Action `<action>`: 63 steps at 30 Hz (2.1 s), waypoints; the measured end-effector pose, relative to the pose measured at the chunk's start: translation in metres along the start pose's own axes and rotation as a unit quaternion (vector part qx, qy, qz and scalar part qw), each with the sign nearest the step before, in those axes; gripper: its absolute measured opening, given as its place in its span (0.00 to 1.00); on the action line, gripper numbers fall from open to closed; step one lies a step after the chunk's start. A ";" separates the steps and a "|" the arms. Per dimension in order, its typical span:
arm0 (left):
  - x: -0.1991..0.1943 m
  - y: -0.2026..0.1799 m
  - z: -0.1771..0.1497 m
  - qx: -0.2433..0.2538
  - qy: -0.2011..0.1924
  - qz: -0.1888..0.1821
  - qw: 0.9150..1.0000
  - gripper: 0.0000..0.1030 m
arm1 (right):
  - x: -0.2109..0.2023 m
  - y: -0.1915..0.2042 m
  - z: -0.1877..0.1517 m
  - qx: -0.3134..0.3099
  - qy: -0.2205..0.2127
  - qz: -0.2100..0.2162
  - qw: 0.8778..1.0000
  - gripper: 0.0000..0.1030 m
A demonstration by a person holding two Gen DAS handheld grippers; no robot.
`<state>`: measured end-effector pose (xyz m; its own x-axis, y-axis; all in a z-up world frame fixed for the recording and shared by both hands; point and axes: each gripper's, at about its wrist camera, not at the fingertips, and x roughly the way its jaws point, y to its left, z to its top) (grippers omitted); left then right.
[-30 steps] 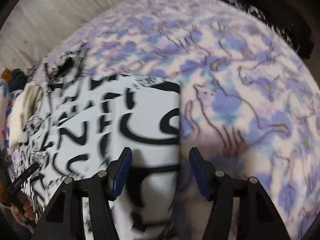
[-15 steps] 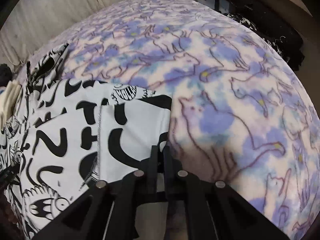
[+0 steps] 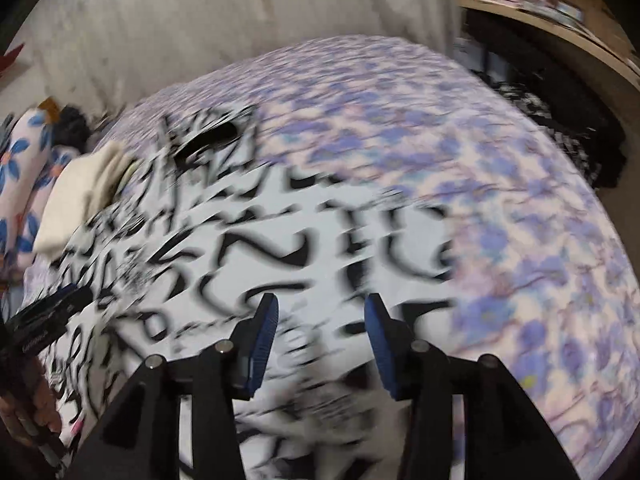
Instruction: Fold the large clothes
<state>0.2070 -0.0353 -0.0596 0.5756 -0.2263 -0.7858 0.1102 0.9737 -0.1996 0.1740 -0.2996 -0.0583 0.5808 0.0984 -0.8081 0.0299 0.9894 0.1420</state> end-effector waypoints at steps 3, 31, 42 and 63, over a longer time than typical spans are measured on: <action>0.012 -0.013 -0.010 -0.007 0.000 -0.003 1.000 0.49 | 0.015 0.034 -0.014 -0.015 0.020 0.040 0.999 0.44; 0.057 -0.041 -0.057 0.049 0.081 0.010 0.995 0.65 | 0.006 -0.082 -0.072 0.021 0.054 -0.141 0.988 0.04; 0.021 -0.039 -0.062 0.033 0.083 0.017 0.996 0.79 | -0.015 -0.058 -0.074 0.057 0.036 -0.111 0.992 0.34; -0.060 -0.036 -0.075 0.018 0.052 0.001 0.998 0.99 | -0.056 -0.017 -0.105 0.069 0.041 -0.058 0.995 0.35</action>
<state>0.1079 -0.0586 -0.0497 0.4886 -0.2234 -0.8434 0.1387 0.9743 -0.1777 0.0557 -0.3108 -0.0750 0.4987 -0.0015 -0.8668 0.2079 0.9710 0.1179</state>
